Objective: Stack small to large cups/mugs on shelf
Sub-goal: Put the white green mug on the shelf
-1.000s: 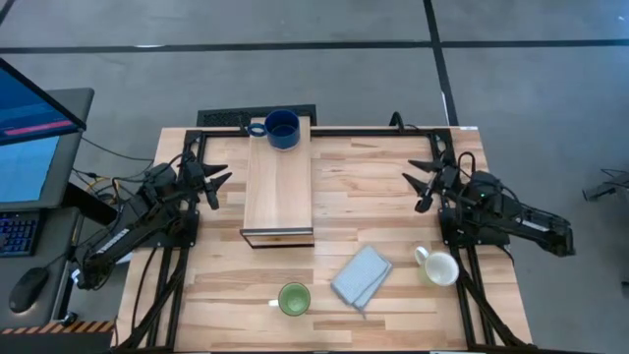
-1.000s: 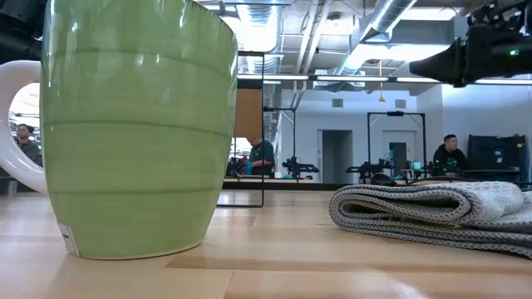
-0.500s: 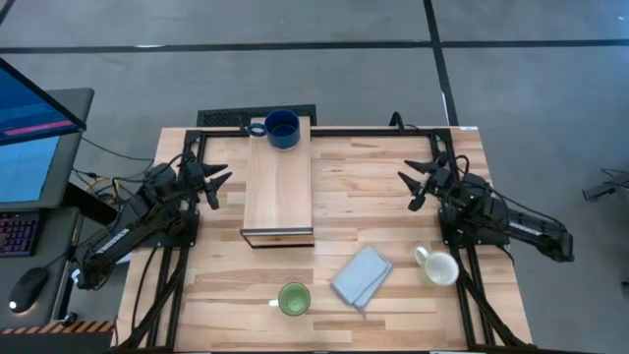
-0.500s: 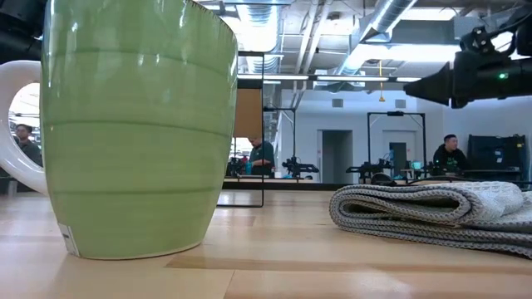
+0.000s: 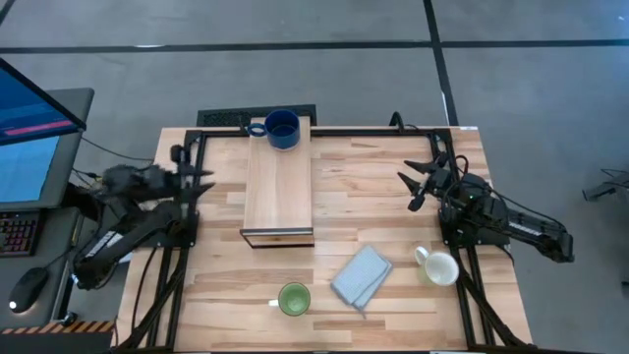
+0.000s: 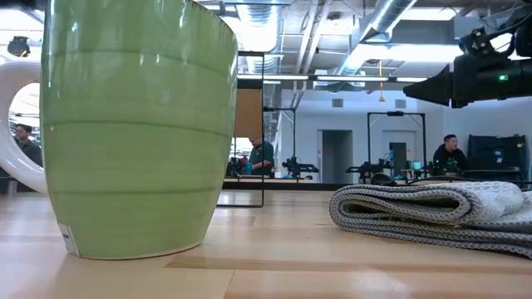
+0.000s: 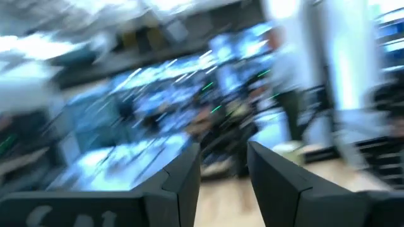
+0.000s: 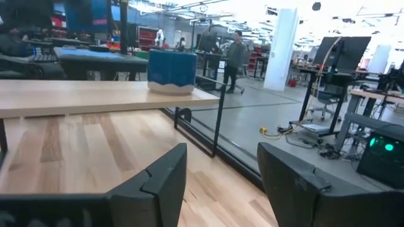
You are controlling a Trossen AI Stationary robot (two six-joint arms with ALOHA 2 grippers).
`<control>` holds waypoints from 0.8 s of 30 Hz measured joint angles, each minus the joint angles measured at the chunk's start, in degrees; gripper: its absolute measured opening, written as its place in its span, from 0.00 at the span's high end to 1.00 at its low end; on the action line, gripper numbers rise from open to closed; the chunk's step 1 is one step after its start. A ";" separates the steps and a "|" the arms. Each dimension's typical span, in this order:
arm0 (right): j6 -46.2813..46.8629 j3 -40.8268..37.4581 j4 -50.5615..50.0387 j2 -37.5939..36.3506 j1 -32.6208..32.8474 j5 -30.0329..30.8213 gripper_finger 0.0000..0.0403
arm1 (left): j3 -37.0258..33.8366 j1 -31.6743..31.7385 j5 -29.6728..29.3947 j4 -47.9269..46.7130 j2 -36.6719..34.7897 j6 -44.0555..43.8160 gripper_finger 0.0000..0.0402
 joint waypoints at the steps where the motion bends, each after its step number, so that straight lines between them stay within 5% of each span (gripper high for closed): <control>1: -0.53 0.00 0.00 0.00 0.00 0.00 0.46 | 1.38 0.00 3.29 0.82 0.00 -0.60 0.69; 5: -2.33 0.00 0.00 0.00 0.00 0.44 0.46 | 7.34 0.00 9.96 1.32 0.30 -3.52 0.69; 15: -2.43 -0.02 0.16 0.00 0.00 1.33 0.46 | 25.21 2.06 6.19 -22.43 13.98 4.73 0.69; 24: -2.41 -0.04 0.20 0.00 -0.66 1.31 0.46 | 26.63 -2.07 9.88 -17.87 28.20 6.63 0.69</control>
